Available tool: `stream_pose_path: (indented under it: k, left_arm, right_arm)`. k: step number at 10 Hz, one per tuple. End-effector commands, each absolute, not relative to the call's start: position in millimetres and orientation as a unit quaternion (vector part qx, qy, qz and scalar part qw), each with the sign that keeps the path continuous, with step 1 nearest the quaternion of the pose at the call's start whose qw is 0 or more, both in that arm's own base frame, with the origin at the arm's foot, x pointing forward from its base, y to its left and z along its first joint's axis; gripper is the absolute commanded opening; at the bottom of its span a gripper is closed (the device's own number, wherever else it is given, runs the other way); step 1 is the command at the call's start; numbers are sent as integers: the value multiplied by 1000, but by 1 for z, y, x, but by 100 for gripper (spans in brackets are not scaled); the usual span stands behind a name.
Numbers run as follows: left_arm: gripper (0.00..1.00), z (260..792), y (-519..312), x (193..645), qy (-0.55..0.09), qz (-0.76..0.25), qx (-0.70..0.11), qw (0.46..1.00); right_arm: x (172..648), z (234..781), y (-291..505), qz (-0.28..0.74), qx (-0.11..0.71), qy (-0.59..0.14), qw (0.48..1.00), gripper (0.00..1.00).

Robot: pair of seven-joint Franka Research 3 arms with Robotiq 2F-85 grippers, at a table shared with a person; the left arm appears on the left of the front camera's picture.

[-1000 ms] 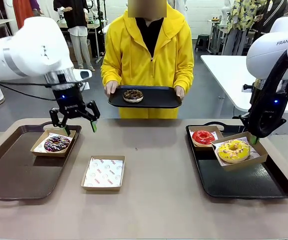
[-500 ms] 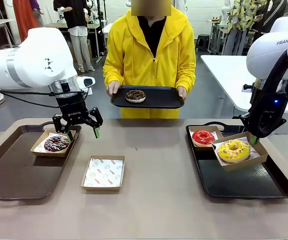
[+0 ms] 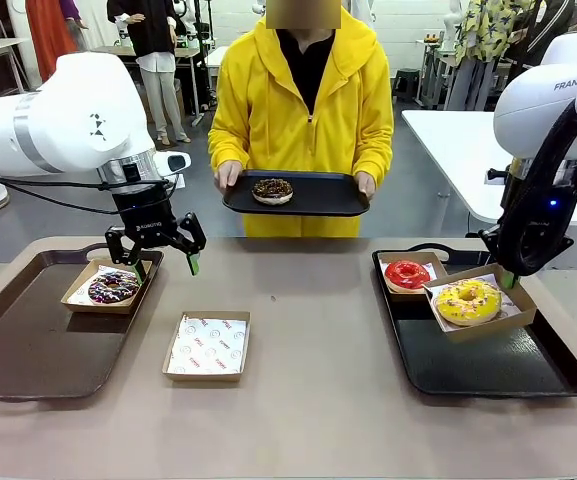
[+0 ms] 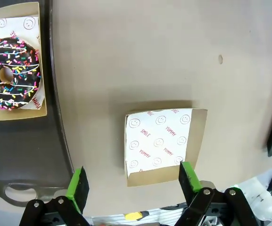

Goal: Individually package the donuts and arrange them on the tray.
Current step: Place the picked Paper togo box on the Handle tray while simultaneously picking up another Paper togo box from the table with the other hand.

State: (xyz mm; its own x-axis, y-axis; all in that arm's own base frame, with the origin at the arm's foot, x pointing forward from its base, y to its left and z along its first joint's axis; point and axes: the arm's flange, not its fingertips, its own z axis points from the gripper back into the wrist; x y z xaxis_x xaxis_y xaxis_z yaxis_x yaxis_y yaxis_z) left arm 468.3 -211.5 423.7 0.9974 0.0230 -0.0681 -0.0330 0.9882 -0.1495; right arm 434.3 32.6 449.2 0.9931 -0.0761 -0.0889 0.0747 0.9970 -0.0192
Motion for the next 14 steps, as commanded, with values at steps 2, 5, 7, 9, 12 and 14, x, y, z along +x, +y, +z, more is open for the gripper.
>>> stream_pose_path:
  k: [2,5,7,9,12,14]
  left_arm:
    - [100,425,-245,437,-33,-25,-2,999]
    - [100,405,-260,436,-43,-40,27,998]
    - [100,393,-262,435,-40,-37,38,998]
    - [100,385,-260,435,-35,-37,43,998]
    - [100,372,-263,440,-24,-39,44,998]
    - [100,365,-261,442,-19,-37,40,998]
  right_arm:
    - [417,421,35,-33,1,35,999,1]
    - [419,396,37,-19,28,0,999,1]
    - [423,381,41,-19,42,-22,999,1]
    - [427,368,45,-19,47,-18,999,1]
    - [437,354,43,-34,48,-8,998,1]
    - [439,350,42,-38,56,-7,998,1]
